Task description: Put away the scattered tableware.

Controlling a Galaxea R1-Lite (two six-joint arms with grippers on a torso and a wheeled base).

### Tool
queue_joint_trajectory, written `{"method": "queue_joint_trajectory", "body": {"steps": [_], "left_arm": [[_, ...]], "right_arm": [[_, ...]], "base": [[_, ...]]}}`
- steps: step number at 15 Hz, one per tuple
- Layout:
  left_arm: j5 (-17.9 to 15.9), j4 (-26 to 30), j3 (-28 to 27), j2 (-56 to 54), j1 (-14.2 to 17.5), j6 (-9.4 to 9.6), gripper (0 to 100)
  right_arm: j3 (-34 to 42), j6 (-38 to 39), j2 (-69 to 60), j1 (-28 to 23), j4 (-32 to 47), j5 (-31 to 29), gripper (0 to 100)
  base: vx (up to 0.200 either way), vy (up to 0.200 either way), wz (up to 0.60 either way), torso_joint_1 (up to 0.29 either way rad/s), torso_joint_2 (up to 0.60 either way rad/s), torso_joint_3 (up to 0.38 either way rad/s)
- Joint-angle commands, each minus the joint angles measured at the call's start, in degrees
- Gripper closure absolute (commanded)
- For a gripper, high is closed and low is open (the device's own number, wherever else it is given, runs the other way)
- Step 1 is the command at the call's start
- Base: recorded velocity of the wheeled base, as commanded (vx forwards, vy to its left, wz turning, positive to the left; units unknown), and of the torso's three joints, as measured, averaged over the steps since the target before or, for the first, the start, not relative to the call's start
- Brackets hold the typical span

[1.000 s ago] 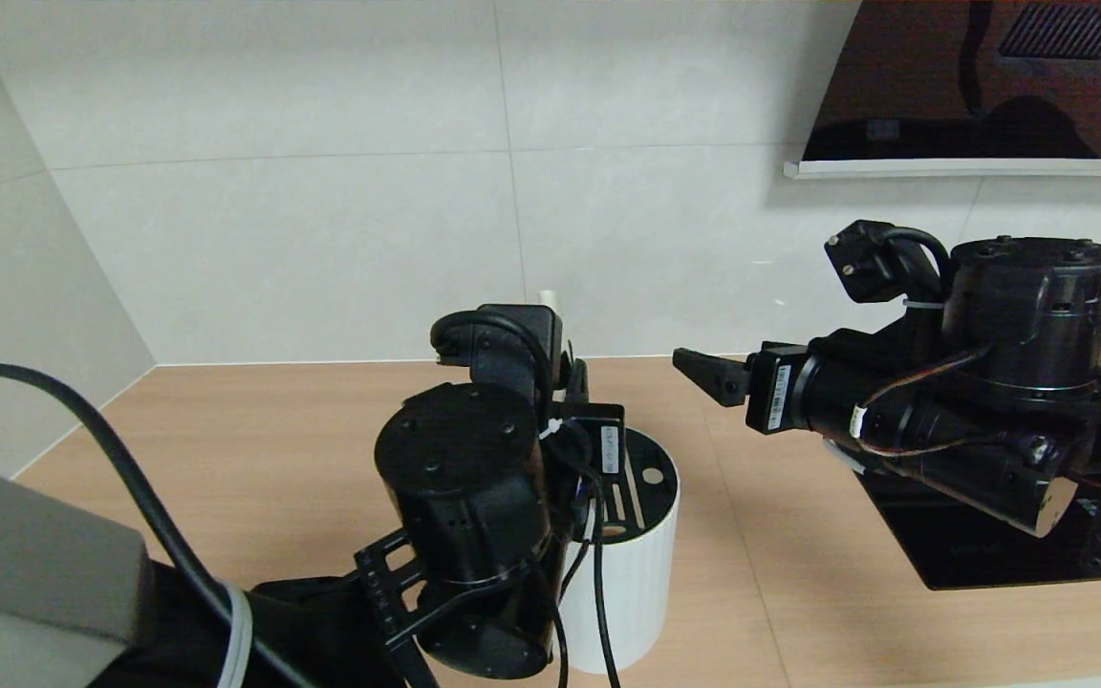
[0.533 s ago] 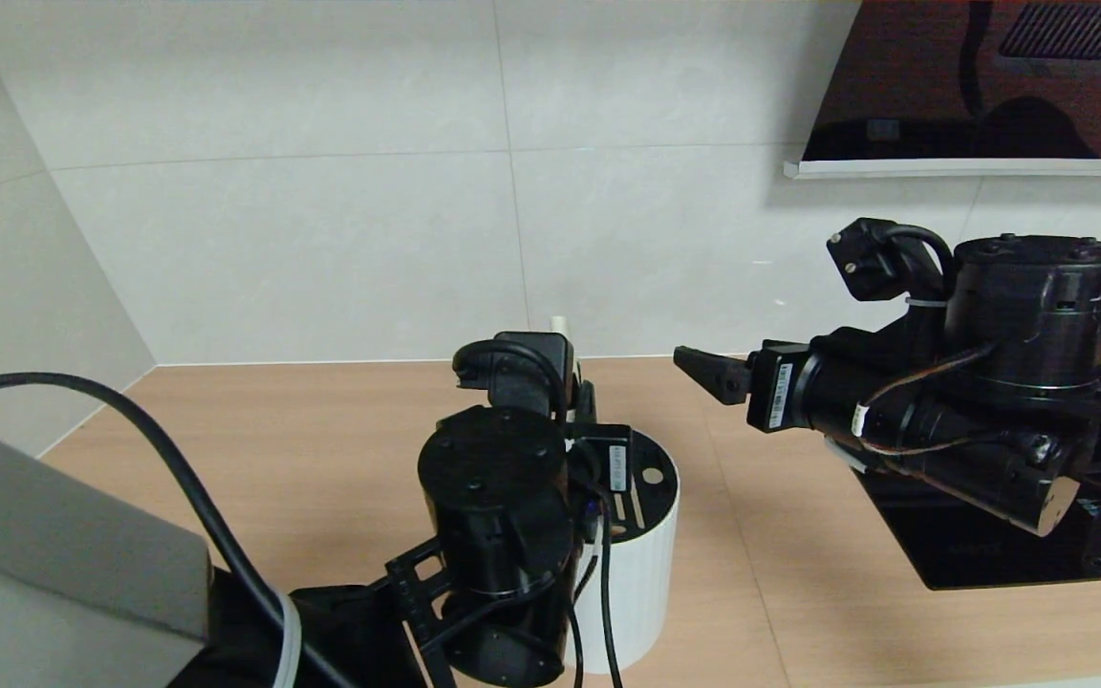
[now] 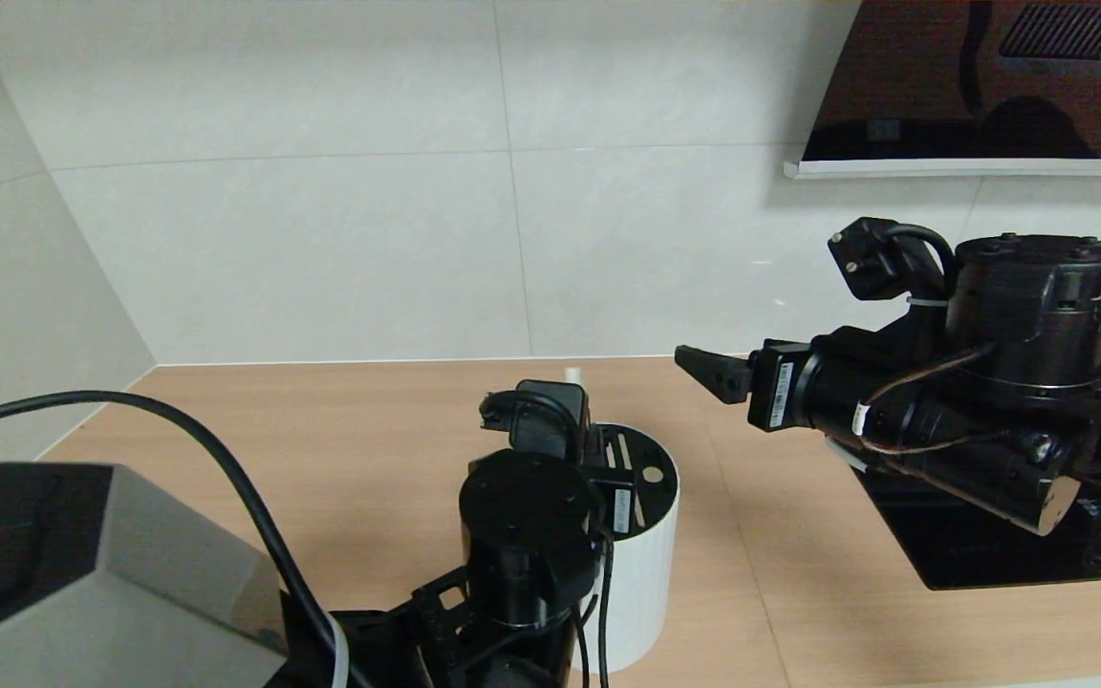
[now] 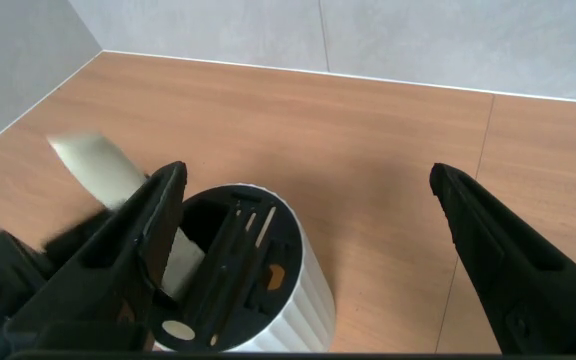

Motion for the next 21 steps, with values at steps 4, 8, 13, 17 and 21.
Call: {"method": "queue_joint_trajectory", "body": {"steps": [4, 8, 13, 17, 21], "left_arm": [[0.02, -0.08, 0.44, 1.07, -0.01, -0.01, 100], [0.11, -0.08, 1.06, 0.98, -0.01, 0.07, 0], [0.11, -0.08, 0.97, 0.10, -0.01, 0.16, 0], [0.02, -0.08, 2.38, -3.24, 0.16, 1.13, 0], [-5.43, 2.56, 7.30, -20.99, 2.71, 5.61, 0]], "right_arm": [[0.01, 0.01, 0.07, 0.03, 0.00, -0.01, 0], [0.01, 0.01, 0.07, 0.03, 0.00, -0.01, 0], [0.01, 0.01, 0.07, 0.12, 0.00, -0.01, 0], [0.01, 0.01, -0.02, 0.03, 0.00, -0.01, 0], [0.10, 0.10, -0.37, -0.67, -0.53, -0.54, 0]], "base": [[0.000, 0.000, 0.00, 0.000, 0.00, 0.000], [0.000, 0.000, 0.00, 0.000, 0.00, 0.000], [0.000, 0.000, 0.00, 0.000, 0.00, 0.000], [0.000, 0.000, 0.00, 0.000, 0.00, 0.000], [0.000, 0.000, 0.00, 0.000, 0.00, 0.000]]}}
